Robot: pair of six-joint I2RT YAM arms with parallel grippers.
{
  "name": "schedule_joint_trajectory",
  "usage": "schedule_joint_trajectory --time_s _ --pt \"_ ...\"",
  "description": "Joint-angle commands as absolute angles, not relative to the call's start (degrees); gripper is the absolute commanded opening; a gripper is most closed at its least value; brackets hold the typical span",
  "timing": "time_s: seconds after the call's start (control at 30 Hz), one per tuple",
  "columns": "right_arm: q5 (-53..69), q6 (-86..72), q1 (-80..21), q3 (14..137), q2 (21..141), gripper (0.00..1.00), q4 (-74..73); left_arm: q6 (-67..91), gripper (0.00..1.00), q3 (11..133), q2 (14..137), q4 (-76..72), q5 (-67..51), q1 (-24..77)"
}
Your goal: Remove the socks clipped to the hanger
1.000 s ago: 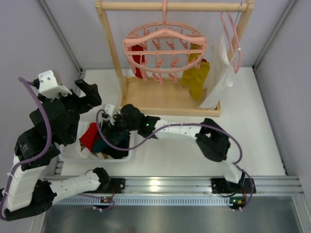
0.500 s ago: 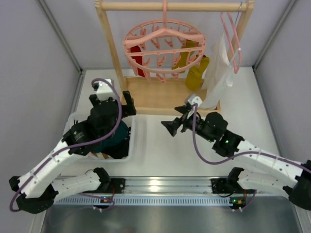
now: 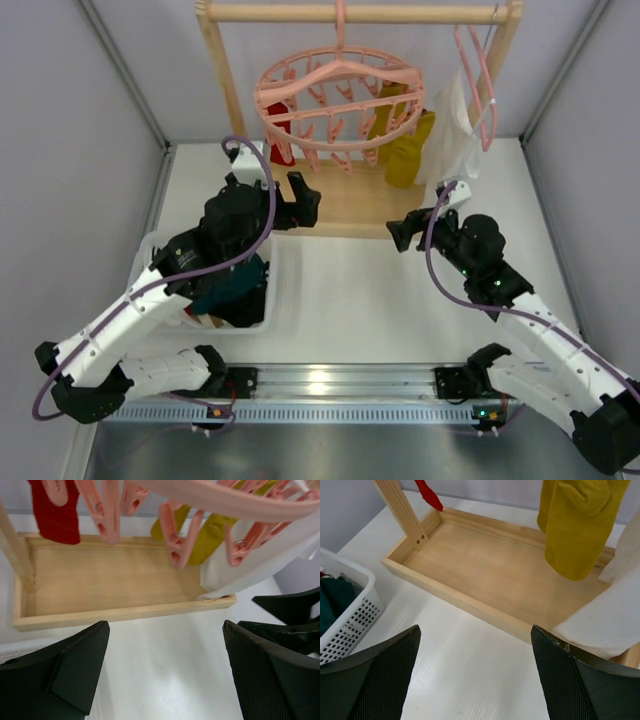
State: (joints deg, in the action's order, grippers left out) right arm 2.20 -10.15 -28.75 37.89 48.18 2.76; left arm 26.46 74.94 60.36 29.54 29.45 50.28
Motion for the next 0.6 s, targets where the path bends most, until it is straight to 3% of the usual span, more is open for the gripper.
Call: schedule_joint_trajectory --time_s 0.0,0.33,0.57 --pt "7.0 -12.0 -27.2 38.9 50.9 0.86 6.4 27.9 0.98 80.8 62.3 23.6 23.7 50.1" --pt "12.5 -14.4 -27.2 40.5 56.6 0.80 11.7 27.3 0.98 93.4 74.8 22.4 26.3 49.3" --pt "12.0 -13.5 -27.2 41.7 56.9 0.80 11.0 30.0 0.98 93.5 76.7 22.3 32.7 40.8"
